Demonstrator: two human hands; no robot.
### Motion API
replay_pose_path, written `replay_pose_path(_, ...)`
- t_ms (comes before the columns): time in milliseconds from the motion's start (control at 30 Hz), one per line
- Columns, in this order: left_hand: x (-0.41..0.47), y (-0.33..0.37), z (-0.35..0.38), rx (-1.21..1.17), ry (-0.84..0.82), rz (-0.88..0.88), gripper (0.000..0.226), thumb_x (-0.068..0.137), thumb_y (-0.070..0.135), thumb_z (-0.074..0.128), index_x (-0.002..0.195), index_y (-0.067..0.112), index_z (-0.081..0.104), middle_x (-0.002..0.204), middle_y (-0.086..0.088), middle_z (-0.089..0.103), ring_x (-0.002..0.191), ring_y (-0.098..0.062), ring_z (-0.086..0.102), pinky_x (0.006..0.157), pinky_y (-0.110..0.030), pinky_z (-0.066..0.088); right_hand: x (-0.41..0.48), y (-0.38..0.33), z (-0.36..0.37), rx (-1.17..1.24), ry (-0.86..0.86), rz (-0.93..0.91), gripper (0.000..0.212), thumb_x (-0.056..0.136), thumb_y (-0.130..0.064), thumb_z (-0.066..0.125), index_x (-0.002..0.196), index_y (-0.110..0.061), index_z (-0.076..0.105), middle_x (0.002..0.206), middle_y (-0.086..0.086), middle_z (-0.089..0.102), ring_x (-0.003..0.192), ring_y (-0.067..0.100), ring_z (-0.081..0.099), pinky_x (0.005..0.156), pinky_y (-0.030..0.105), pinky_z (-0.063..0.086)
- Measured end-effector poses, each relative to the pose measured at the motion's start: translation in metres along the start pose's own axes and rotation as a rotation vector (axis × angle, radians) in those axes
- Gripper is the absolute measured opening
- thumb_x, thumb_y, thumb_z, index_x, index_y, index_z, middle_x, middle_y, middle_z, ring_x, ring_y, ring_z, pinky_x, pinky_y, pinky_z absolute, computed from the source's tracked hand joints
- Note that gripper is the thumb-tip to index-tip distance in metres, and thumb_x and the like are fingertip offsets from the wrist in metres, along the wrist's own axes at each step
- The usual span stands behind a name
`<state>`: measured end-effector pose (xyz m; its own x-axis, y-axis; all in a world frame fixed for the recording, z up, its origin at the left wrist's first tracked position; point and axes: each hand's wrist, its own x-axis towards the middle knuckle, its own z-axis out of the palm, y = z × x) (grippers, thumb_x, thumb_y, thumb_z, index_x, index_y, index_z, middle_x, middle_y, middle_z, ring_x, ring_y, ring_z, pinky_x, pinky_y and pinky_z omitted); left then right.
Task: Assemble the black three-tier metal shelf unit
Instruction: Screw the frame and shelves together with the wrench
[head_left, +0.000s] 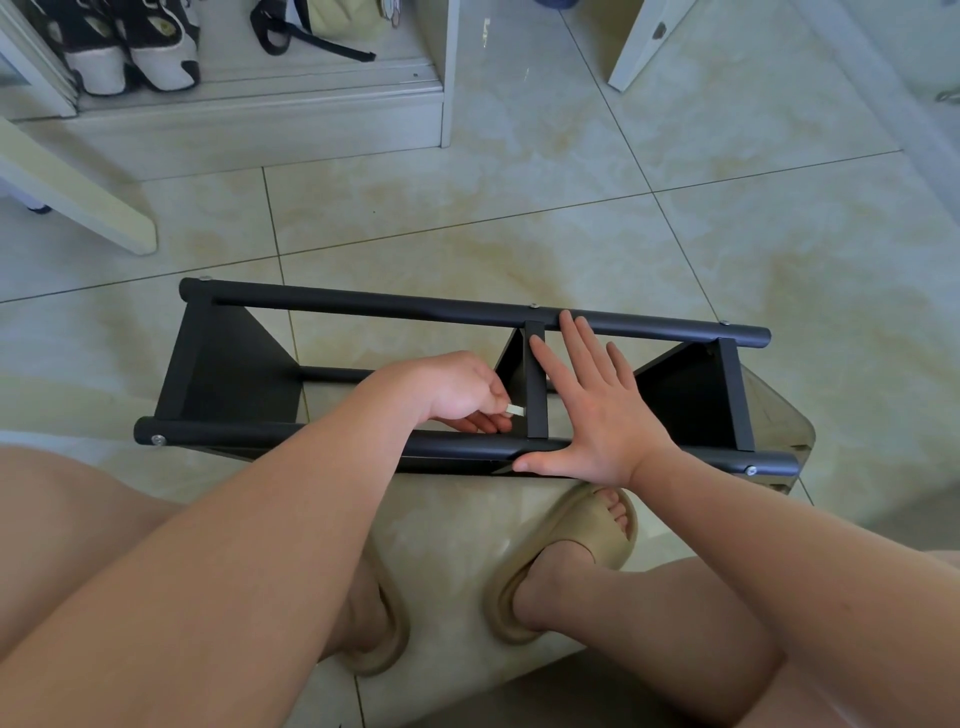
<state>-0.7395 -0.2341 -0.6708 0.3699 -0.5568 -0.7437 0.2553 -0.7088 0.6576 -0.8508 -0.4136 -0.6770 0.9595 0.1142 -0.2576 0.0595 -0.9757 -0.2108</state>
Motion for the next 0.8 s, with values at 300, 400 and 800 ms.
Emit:
replay_pose_path(300, 0.000, -0.002, -0.002, 0.298, -0.004, 0.018, 0.020, 0.095, 0.024, 0.064, 0.078, 0.033, 0.066, 0.086, 0.009, 0.065, 0.090, -0.018, 0.059, 0.089, -0.034, 0.047, 0.000, 0.000, 0.000, -0.014, 0.003, 0.000, 0.127, 0.064, -0.101, 0.034, 0.161, -0.029, -0.009, 0.165, 0.006, -0.028, 0.151, 0.022, -0.029, 0.125, 0.052, -0.004)
replay_pose_path(400, -0.001, -0.001, 0.001, 0.361, -0.039, 0.016, 0.017, 0.096, 0.025, 0.063, 0.081, 0.034, 0.063, 0.095, 0.007, 0.063, 0.098, -0.020, 0.056, 0.101, -0.038, 0.044, 0.000, 0.000, 0.000, -0.014, 0.002, 0.000, 0.128, 0.064, -0.101, 0.034, 0.161, -0.030, -0.009, 0.165, 0.006, -0.027, 0.151, 0.022, -0.029, 0.125, 0.051, -0.005)
replay_pose_path(800, -0.009, 0.005, -0.019, 0.268, 0.047, 0.006, 0.012, 0.091, 0.013, 0.067, 0.096, 0.016, 0.077, 0.081, 0.005, 0.075, 0.074, -0.005, 0.070, 0.075, -0.020, 0.058, 0.000, 0.000, -0.001, -0.002, -0.003, 0.001, 0.127, 0.064, -0.100, 0.034, 0.161, -0.030, -0.010, 0.165, 0.005, -0.028, 0.151, 0.021, -0.030, 0.126, 0.051, -0.003)
